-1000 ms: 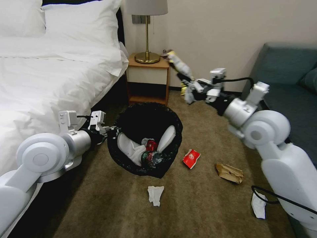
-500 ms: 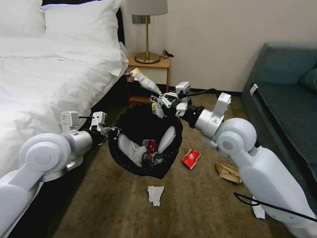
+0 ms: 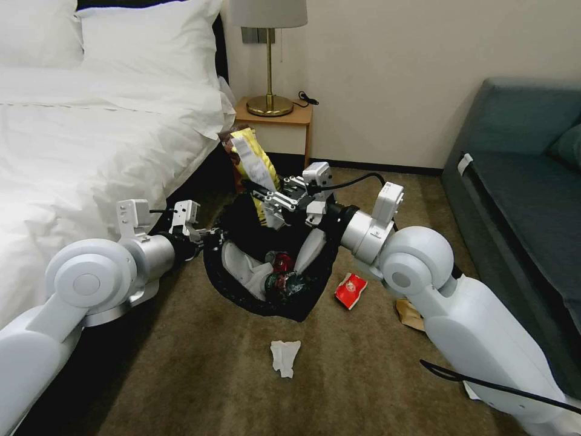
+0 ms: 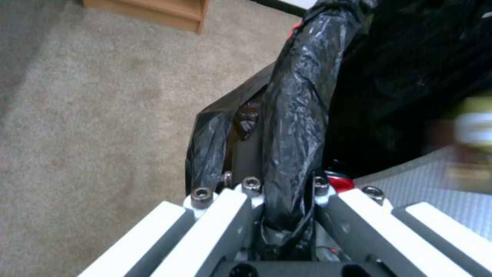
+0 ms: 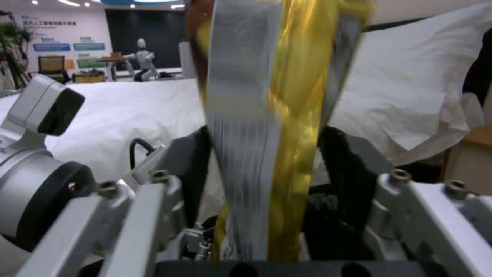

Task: Pick up the trash bin, then pick up the garbage on the floor and place it into the trash bin.

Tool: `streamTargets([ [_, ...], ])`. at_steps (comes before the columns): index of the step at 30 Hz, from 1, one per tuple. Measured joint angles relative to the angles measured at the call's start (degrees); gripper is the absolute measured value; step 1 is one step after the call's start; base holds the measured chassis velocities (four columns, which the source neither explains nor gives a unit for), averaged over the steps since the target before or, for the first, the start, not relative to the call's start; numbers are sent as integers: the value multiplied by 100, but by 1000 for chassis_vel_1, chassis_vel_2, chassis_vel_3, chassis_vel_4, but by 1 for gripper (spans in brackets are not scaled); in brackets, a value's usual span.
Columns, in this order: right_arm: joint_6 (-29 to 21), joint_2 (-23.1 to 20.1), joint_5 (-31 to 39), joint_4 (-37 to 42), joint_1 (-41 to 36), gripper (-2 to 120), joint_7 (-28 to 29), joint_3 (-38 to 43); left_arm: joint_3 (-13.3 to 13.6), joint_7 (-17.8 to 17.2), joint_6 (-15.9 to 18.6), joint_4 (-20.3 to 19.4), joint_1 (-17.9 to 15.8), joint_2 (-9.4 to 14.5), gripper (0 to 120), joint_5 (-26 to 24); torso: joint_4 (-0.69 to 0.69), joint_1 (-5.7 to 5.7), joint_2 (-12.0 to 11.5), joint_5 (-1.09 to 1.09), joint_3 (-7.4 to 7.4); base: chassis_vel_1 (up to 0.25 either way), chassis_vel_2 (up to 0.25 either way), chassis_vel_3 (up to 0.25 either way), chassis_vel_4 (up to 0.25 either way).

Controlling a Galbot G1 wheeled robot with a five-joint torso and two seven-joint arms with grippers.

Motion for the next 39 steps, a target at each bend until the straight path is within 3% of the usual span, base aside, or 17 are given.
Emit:
streamTargets([
  [3, 4, 5, -1, 5, -3, 59, 0, 0, 0, 0, 0, 3, -19, -2, 1, -8, 0, 0, 0, 0, 0, 0, 0, 0, 0],
  [8, 27, 59, -64, 0, 5, 85, -45, 96, -14, 4, 0, 35, -51, 9, 1, -10, 0, 0, 0, 0, 0, 0, 0, 0, 0],
  [14, 27, 116, -69, -42, 51, 99, -64, 147, -43, 22, 0, 44, -77, 41, 1, -29, 0, 0, 0, 0, 0, 0, 0, 0, 0],
  [25, 14, -9, 109, 39, 147, 100, -22, 564, -64, 49, 0, 58, -134, 72, 1, -49, 0, 0, 0, 1, 0, 0, 0, 0, 0],
  [33, -243, -326, 835, 234, 462, 100, 955, 1270, -177, 83, 0, 41, -18, 85, 1, 3, 0, 0, 0, 1, 0, 0, 0, 0, 0],
  [39, -499, -724, 777, -29, 151, 100, 1349, 1858, -264, 151, 0, 62, 63, 78, 1, 105, 1, 0, 0, 1, 0, 0, 0, 0, 0],
])
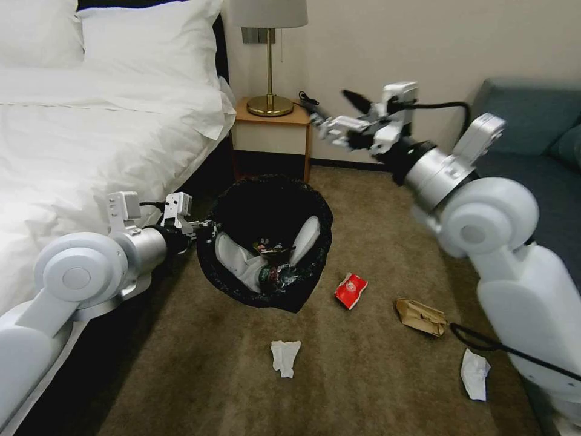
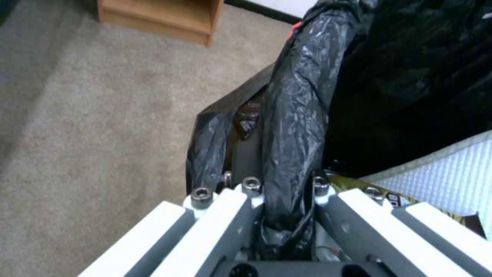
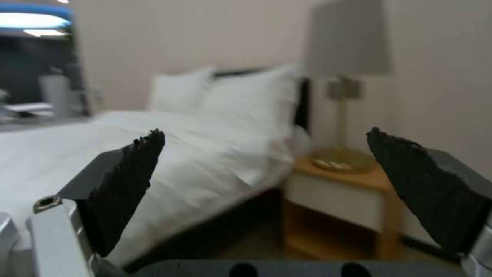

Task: Pick up the trash bin, then pick up the garbage on the floor and place it into the trash bin.

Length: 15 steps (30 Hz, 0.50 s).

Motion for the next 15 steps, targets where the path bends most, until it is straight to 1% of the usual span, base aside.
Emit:
streamTargets([
  [1, 0, 0, 0, 0, 0, 100, 0, 0, 0, 0, 0, 0, 0, 0, 1, 0, 0, 0, 0, 0, 0, 0, 0, 0, 0],
  [2, -46, -149, -19, -29, -322, 100, 14, 227, -63, 34, 0, -33, 48, 21, 1, 20, -1, 0, 0, -1, 0, 0, 0, 0, 0],
  [3, -46, -149, -19, -29, -322, 100, 14, 227, -63, 34, 0, -33, 48, 21, 1, 20, -1, 0, 0, -1, 0, 0, 0, 0, 0],
  [4, -64, -253, -67, -72, -650, 100, 55, 384, -112, 69, 0, -56, 99, 58, 1, 47, -2, -1, 0, 0, 0, 0, 0, 0, 0],
  [5, -64, -253, -67, -72, -650, 100, 55, 384, -112, 69, 0, -56, 99, 58, 1, 47, -2, -1, 0, 0, 0, 0, 0, 0, 0],
  [7, -57, -363, -159, -203, -1386, 100, 167, 655, -184, 144, 0, -73, 144, 119, 1, 95, -2, 0, 0, 1, 0, 0, 0, 0, 0],
  [8, -57, -363, -159, -203, -1386, 100, 167, 655, -184, 144, 0, -73, 144, 119, 1, 95, -2, 0, 0, 1, 0, 0, 0, 0, 0],
  [11, -61, -373, -292, -361, -2203, 100, 367, 1010, -236, 183, 0, -60, 92, 121, 1, 107, -1, -1, 0, 0, 0, 0, 0, 0, 0],
  [12, -61, -373, -292, -361, -2203, 100, 367, 1010, -236, 183, 0, -60, 92, 121, 1, 107, -1, -1, 0, 0, 0, 0, 0, 0, 0],
  [13, -82, -373, -294, -369, -2436, 100, 398, 1114, -241, 201, 0, -55, 81, 121, 1, 120, -2, -1, 0, 1, 0, 0, 0, 0, 0],
  [14, -82, -373, -294, -369, -2436, 100, 398, 1114, -241, 201, 0, -55, 81, 121, 1, 120, -2, -1, 0, 1, 0, 0, 0, 0, 0],
  [15, -95, -373, -313, -369, -2596, 100, 417, 1187, -242, 211, 0, -55, 77, 121, 1, 124, -1, -1, 0, 0, 0, 0, 0, 0, 0],
])
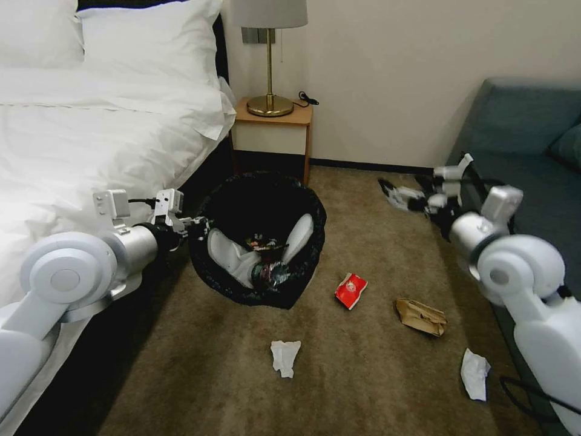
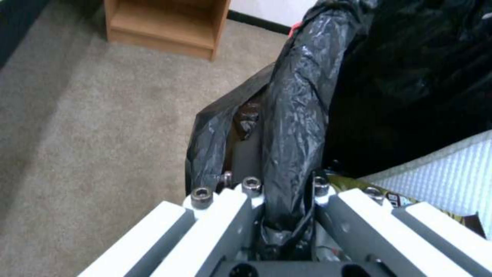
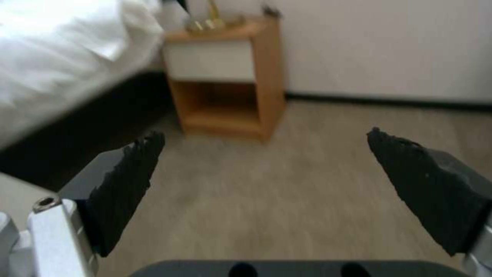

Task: Pick up the trash bin, then pick up the garbage on the floor and place it into the trash bin.

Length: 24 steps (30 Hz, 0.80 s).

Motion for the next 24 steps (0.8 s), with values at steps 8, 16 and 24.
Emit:
streamTargets([
  [8, -131, 112, -81, 259, -1451, 100, 313, 624, -3, 57, 0, -53, -7, -14, 1, 19, 0, 0, 0, -1, 0, 0, 0, 0, 0],
  [16, -165, 473, -345, 143, -2674, 100, 450, 1322, -34, 114, 0, -74, -28, -33, 1, 37, 0, 0, 0, 0, 0, 0, 0, 0, 0],
  [24, 43, 837, -941, -101, -3327, 100, 39, 1795, -92, 114, 0, -169, 76, -32, 1, 45, 0, 0, 0, -1, -1, 0, 0, 0, 0],
])
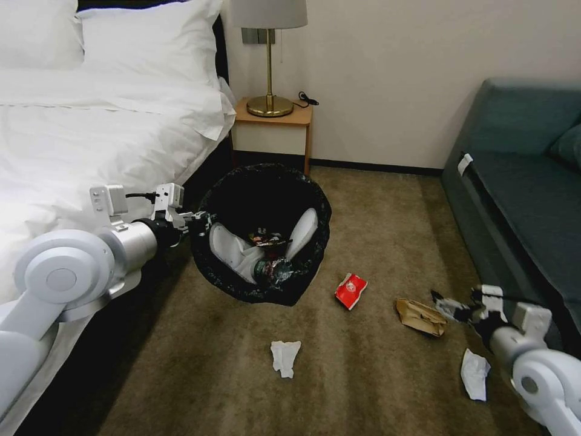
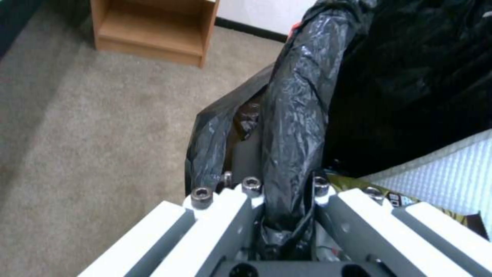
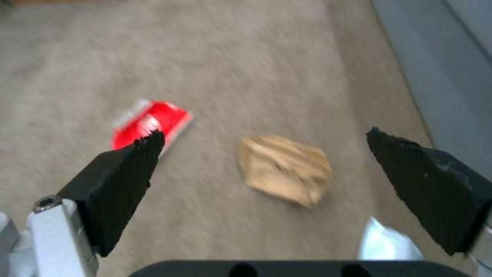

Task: Pick up the trash bin, then pick up the garbage on the floor and place it into the trash bin.

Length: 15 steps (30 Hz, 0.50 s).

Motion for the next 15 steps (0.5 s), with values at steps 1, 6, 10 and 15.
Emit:
streamTargets([
  [1, 76, 90, -153, -109, -134, 100, -105, 105, -15, 1, 0, -31, 36, 5, 1, 5, 0, 0, 0, 1, 0, 0, 0, 0, 0],
  [6, 206, 386, -297, -409, -410, 100, -411, 279, -72, 1, 0, -60, 48, 4, 1, 7, -1, 0, 0, 1, 0, 0, 0, 0, 0],
  [10, 231, 530, -342, -529, -418, 100, -427, 277, -121, 1, 0, -62, 78, -3, 1, 8, 0, 0, 0, 1, 1, 0, 0, 0, 0],
  [15, 367, 902, -567, -885, -345, 100, -514, 183, -318, 6, 0, -192, 266, 2, 1, 3, 1, 1, 0, 0, 0, 0, 0, 0, 0],
])
